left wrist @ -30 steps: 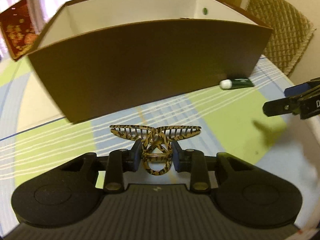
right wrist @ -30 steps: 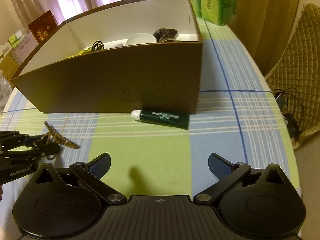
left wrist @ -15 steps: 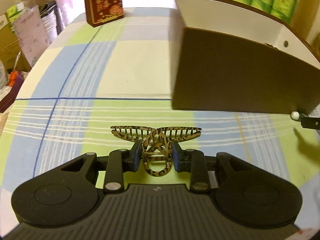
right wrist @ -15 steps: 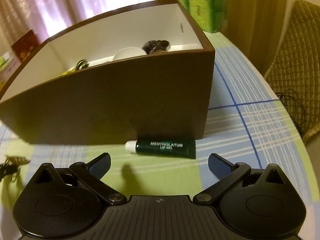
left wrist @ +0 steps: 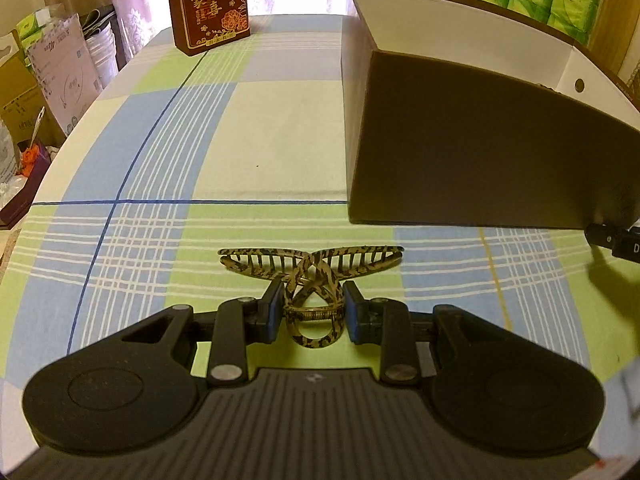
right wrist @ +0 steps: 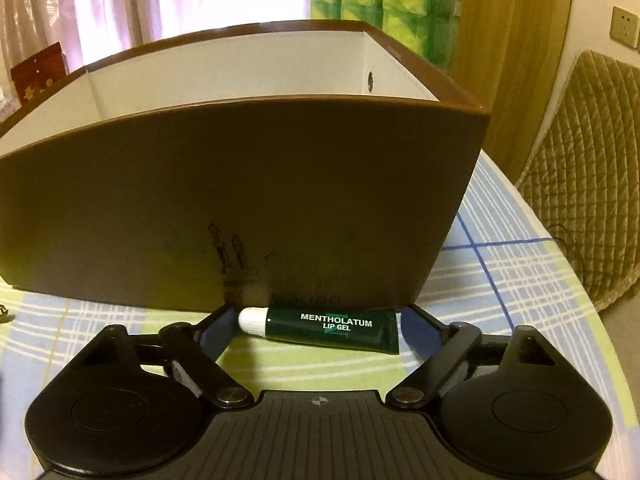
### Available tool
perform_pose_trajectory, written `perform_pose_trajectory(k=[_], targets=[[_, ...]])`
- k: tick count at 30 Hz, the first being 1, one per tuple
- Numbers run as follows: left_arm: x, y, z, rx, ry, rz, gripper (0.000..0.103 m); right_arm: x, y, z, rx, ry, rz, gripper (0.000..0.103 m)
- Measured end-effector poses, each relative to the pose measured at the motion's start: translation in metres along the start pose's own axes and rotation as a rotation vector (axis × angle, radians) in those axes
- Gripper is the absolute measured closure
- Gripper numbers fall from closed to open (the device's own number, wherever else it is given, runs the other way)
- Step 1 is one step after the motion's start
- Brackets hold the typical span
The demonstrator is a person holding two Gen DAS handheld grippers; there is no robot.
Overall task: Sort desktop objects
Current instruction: 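Grasp the leopard hair clip with the left tool while the right tool grasps the green lip gel, then carry the hair clip and lip gel over the box with both tools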
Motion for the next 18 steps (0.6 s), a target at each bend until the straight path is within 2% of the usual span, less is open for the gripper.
perform_pose_trajectory(k=[5, 18], targets=[[0.001, 0.000, -0.001, -0.001, 0.004, -0.005, 0.076, -0.001, 0.000, 0.001, -0.010, 0.009, 0.013, 0.022], [0.016, -0.011, 0.011, -0.011, -0.029, -0.051, 0.077, -0.002, -0.033, 0.041, -0.073, 0.146, 0.127, 0.022]])
Point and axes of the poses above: each gripper's, at about its wrist camera, not at the fingertips, and z roughly against the way its jaws point, x to its right, y to its top, the point moved 6 cm from there along -z, roughly the way its jaws point, and after that the axes turned 3 degrees about x, right-handed, at the moved point
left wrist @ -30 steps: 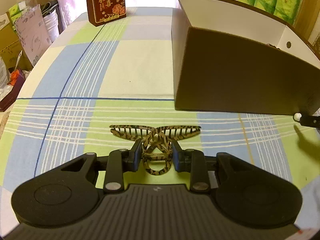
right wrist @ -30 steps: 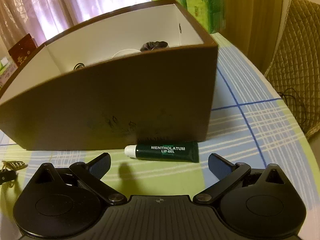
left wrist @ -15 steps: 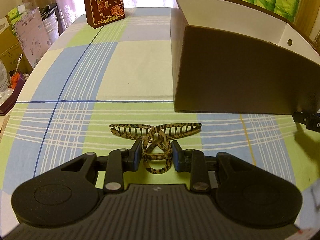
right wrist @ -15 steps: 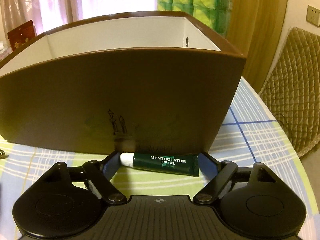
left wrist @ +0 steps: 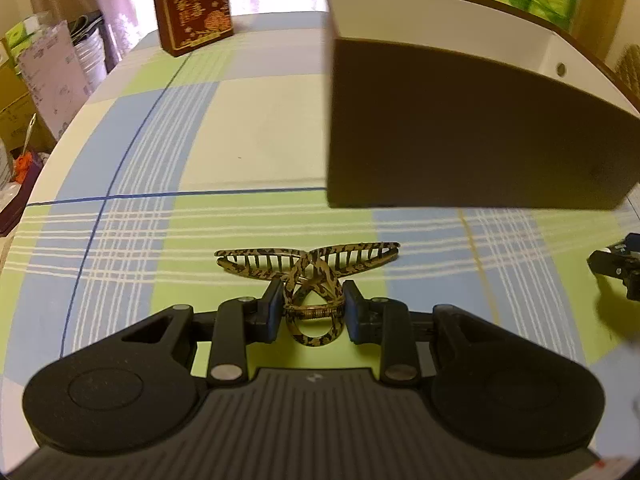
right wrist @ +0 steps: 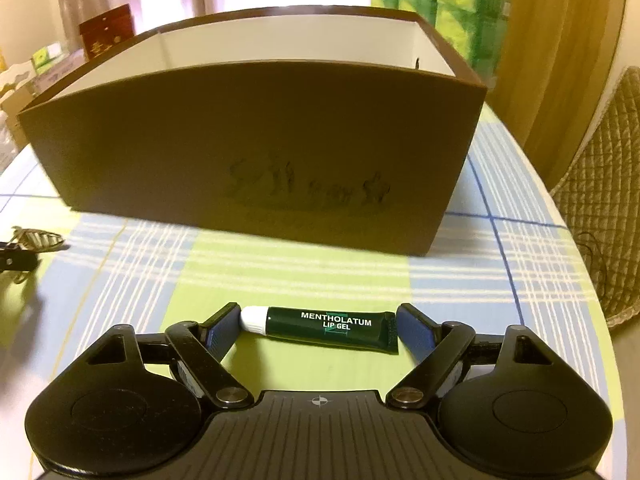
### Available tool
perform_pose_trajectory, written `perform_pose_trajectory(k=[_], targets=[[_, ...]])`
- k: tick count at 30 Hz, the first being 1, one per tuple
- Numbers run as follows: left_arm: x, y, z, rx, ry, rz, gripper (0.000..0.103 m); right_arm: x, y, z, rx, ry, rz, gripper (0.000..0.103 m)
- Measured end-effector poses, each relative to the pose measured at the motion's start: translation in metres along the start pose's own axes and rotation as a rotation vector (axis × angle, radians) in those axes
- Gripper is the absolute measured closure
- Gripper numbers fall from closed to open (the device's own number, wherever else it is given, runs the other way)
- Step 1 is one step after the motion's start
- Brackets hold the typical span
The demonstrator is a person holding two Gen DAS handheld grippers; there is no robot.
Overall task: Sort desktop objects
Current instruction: 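Carry the hair clip and lip gel over the box with both tools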
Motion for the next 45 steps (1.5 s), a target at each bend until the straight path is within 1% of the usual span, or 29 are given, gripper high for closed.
perform_pose_trajectory(k=[7, 9, 16, 32, 45], targets=[[0.020, -0.010, 0.009, -0.017, -0.035, -0.051, 0.077, -0.006, -0.008, 0.013, -0.034, 0.035, -0.013, 0.022], [0.025, -0.013, 0.012, -0.022, -0.044, -0.064, 0.077, -0.004, -0.005, 0.012, -0.040, 0.044, -0.018, 0.022], [0.037, -0.021, 0.026, -0.020, -0.076, -0.087, 0.077, -0.005, -0.011, 0.022, -0.036, 0.060, -0.019, 0.022], [0.049, -0.021, 0.066, 0.021, -0.115, -0.101, 0.078, -0.019, -0.021, 0.051, -0.018, 0.131, 0.013, 0.022], [0.050, -0.019, 0.081, 0.036, -0.124, -0.098, 0.078, -0.026, -0.021, 0.061, -0.011, 0.161, 0.028, 0.022]])
Point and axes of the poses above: each gripper's, at about its wrist camera, not at the fingertips, and z roughly against the way its jaws point, x to its right, y to its top, the point moved 6 cm from there along -z, roughly the way its jaws point, and after that the axes turned 3 degrees about x, right-handed, at the moved point
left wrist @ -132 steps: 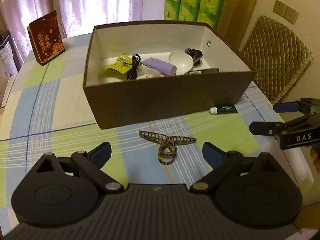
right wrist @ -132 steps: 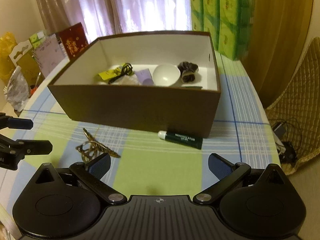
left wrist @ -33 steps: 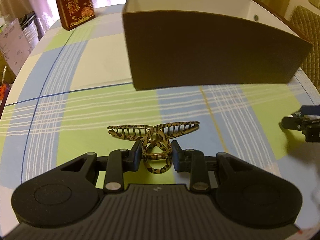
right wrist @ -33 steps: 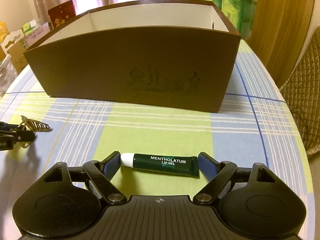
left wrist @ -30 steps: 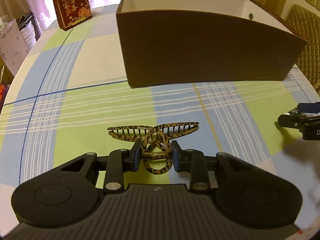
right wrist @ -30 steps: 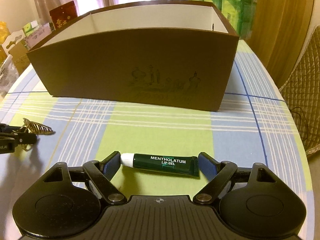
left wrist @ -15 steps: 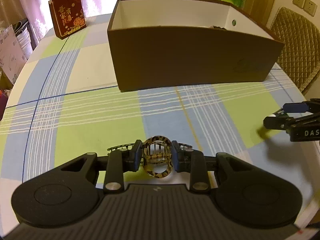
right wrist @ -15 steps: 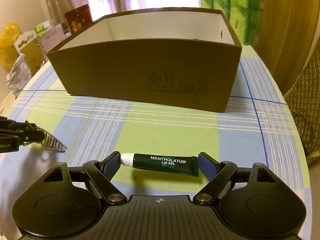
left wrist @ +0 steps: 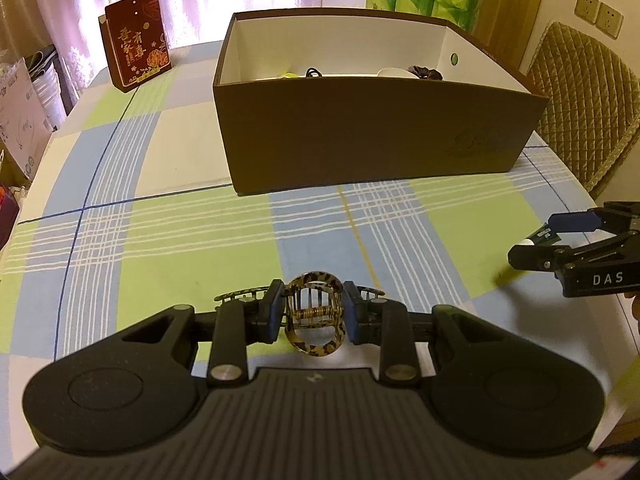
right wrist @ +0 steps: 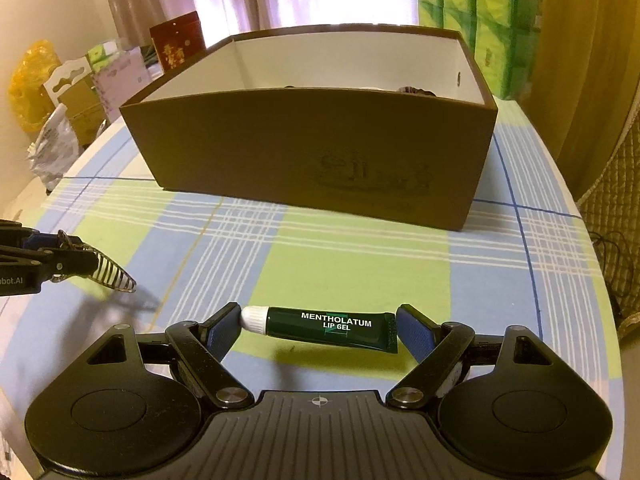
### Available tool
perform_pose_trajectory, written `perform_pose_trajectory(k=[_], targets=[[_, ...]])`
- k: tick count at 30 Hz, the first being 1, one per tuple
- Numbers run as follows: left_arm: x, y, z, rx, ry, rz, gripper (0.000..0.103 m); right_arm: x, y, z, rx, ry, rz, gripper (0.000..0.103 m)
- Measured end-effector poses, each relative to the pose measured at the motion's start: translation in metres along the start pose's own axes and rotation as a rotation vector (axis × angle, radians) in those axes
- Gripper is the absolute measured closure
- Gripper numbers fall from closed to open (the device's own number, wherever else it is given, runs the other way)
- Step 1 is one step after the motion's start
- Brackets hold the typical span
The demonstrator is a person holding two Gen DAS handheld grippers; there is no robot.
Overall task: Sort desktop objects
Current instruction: 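Carry the hair clip and lip gel over the box with both tools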
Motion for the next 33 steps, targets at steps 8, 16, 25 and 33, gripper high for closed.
perform_pose_trajectory(k=[8, 16, 25, 33], targets=[[0.003, 0.006, 0.005, 0.007, -0.010, -0.005, 0.078, -0.002, 0.007, 0.004, 0.015, 0.011, 0.016, 0.022], [0.007, 0.023, 0.015, 0.049, -0.029, -0.022, 0.078, -0.003, 0.022, 0.013, 0.041, 0.033, 0.035, 0.022], [0.012, 0.054, 0.035, 0.123, -0.067, -0.035, 0.078, -0.004, 0.050, 0.029, 0.099, 0.062, 0.072, 0.022], [0.016, 0.083, 0.043, 0.174, -0.081, -0.060, 0.078, 0.001, 0.075, 0.036, 0.140, 0.088, 0.098, 0.022]])
Point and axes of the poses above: each gripper's, at about its wrist camera, not at the fingertips, and z roughly against the way its jaws point, x to its right, y to its top, the point moved 6 cm from there along -z, roughly the way its jaws point, and after that the axes turned 3 degrees about x, right-handed, at the moved point
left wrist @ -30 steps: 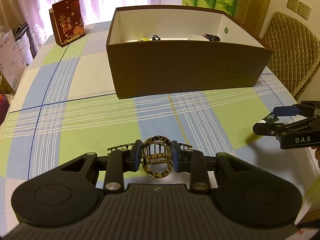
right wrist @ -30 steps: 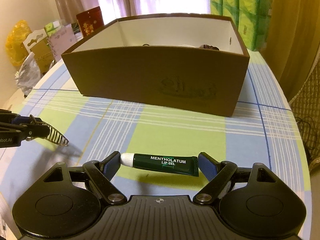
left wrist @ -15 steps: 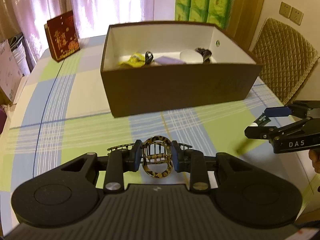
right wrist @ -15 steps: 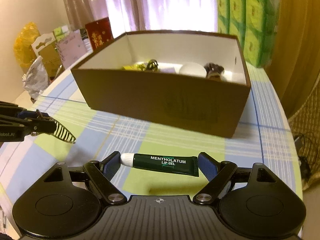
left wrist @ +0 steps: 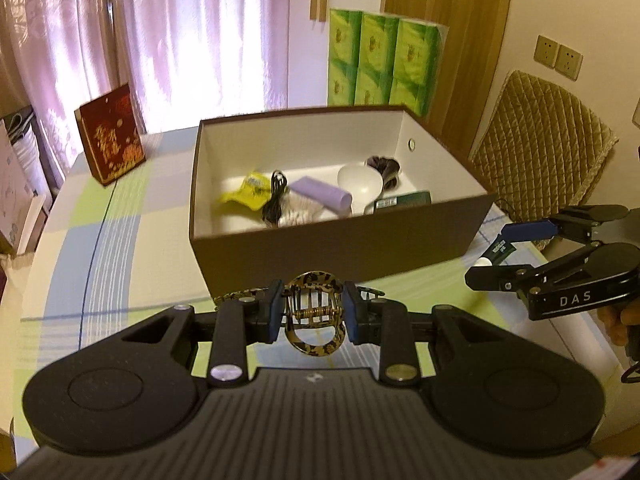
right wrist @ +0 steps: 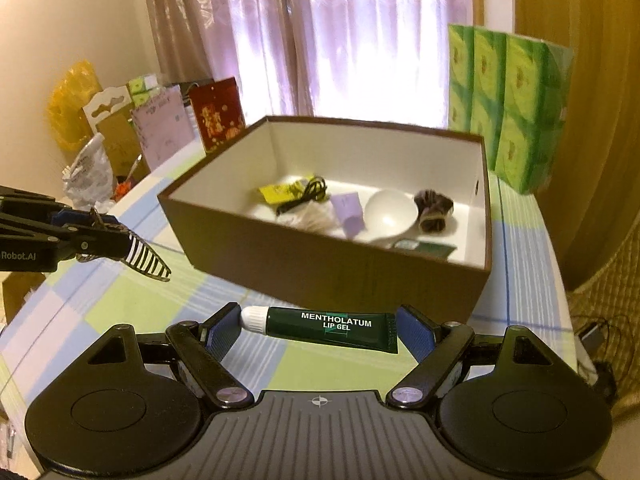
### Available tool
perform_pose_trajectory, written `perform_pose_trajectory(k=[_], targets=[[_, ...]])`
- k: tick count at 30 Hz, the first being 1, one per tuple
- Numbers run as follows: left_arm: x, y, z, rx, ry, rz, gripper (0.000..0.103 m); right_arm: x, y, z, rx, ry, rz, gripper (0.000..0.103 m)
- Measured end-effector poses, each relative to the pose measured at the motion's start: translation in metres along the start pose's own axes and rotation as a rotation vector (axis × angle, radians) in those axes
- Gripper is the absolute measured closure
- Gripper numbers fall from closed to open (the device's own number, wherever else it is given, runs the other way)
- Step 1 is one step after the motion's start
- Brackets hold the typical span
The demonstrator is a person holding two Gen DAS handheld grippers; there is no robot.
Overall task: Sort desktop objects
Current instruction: 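Carry the hair clip and lip gel over the box with both tools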
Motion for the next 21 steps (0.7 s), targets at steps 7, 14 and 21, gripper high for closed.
perform_pose_trajectory(k=[7, 14, 21], targets=[[-0.001, 0.026, -0.005, 0.037, -0.006, -0.024, 0.078, 0.009, 0.029, -0.001, 0.042, 0.017, 0.024, 0.022], [-0.003, 0.051, -0.016, 0.063, -0.005, -0.025, 0.078, 0.020, 0.057, -0.009, 0.079, 0.015, 0.046, 0.022], [-0.002, 0.064, -0.030, 0.065, -0.009, -0.036, 0.078, 0.029, 0.069, -0.017, 0.088, 0.021, 0.050, 0.022]])
Point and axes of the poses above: each gripper's, at about its wrist camera, not at the fingertips, and z roughly against the way its jaws point, x to its right, y to its top, the point moved 6 cm from there along -z, roughly the way its jaws point, and after that the axes turned 3 degrees about x, right-handed, at the moved point
